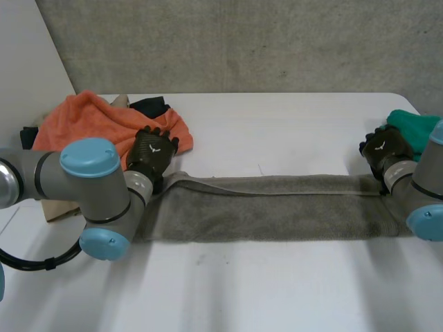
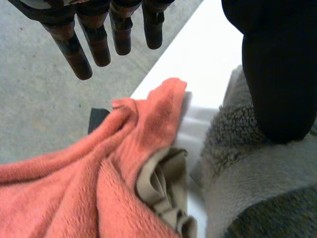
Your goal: Fold the laundry.
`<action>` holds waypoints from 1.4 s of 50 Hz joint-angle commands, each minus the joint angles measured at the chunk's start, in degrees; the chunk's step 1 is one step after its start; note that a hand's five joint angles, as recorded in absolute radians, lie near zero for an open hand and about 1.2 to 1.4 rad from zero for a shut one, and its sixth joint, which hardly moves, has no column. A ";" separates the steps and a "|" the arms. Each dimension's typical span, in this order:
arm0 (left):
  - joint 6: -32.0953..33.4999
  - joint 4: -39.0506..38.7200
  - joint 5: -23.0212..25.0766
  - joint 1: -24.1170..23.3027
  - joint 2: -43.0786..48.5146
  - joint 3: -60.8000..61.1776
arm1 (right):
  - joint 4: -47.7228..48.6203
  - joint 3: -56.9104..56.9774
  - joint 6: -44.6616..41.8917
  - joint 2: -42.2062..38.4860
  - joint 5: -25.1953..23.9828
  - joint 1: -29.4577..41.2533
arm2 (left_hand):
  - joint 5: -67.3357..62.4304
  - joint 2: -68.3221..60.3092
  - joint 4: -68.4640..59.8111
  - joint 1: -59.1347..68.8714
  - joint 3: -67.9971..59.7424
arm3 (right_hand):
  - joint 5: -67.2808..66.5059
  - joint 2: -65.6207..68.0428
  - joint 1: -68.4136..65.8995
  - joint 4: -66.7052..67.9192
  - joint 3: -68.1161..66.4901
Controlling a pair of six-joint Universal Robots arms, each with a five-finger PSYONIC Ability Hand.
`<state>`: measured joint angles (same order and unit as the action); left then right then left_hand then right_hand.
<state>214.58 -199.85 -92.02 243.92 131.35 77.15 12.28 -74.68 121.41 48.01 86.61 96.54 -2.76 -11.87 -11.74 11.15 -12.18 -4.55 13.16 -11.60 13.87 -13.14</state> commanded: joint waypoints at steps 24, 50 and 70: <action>0.66 -1.85 -0.61 -1.08 9.44 -13.15 | 8.71 7.52 14.82 -4.57 -8.13 -0.47 | 2.76 1.87 1.74 -1.15 2.18 | 4.55 -3.16 1.60 -3.87 3.14; -0.04 -7.66 -1.76 0.50 -10.57 10.55 | -10.33 -7.57 21.42 14.91 -9.53 -6.97 | 2.76 1.87 1.74 -1.15 2.18 | 4.15 -2.75 1.19 -3.46 2.73; -7.86 -7.66 0.62 -0.20 -18.41 20.15 | -4.64 -21.21 11.92 13.08 -20.08 -17.35 | 2.72 1.83 1.70 -1.11 2.13 | -32.38 33.77 -35.34 33.06 -33.79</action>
<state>206.92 -207.51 -91.24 243.88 112.58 97.39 3.96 -96.77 133.75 64.91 66.42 79.04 -2.76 -11.79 -11.74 11.15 -12.18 -10.33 20.67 -18.01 20.74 -20.86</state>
